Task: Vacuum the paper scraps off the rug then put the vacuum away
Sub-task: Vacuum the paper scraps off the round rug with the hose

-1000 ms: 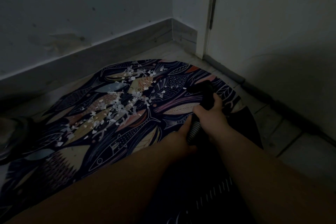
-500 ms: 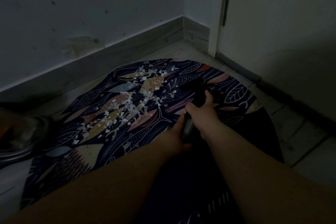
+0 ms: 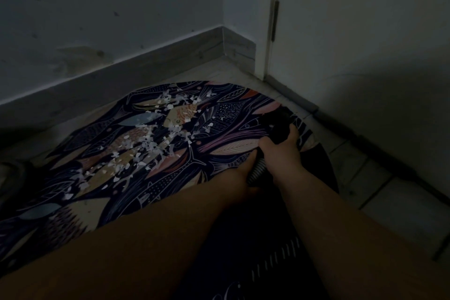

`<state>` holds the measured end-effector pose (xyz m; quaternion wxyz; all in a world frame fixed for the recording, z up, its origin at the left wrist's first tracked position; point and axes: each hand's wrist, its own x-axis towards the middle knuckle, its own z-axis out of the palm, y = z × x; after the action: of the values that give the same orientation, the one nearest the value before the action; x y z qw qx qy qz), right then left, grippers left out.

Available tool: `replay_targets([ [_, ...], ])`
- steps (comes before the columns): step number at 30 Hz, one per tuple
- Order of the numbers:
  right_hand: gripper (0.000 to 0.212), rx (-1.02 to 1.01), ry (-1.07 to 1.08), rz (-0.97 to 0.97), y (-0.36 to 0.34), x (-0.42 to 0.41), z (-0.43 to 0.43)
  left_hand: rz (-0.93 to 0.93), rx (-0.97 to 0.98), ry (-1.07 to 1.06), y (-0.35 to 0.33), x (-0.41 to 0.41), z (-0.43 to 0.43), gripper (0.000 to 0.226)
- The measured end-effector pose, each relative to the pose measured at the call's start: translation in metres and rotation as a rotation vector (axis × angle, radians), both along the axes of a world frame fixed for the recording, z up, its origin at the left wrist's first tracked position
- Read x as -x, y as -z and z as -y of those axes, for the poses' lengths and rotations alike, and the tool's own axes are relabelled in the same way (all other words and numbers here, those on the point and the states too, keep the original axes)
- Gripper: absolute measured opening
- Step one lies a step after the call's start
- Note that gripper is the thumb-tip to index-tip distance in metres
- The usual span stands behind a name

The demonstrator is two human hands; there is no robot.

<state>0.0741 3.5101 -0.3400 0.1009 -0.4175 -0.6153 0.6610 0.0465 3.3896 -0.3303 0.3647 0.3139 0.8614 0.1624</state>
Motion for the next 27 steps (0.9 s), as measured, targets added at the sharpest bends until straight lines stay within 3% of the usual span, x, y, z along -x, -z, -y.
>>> replay_targets([
  [10,0.077,-0.059,0.130,0.038,-0.001,-0.018,-0.031,0.003,-0.061,0.034,0.012,-0.014,-0.038,0.091],
  [27,0.076,0.006,-0.133,0.001,0.010,0.019,-0.017,-0.003,-0.006,-0.057,0.014,0.009,-0.011,0.103],
])
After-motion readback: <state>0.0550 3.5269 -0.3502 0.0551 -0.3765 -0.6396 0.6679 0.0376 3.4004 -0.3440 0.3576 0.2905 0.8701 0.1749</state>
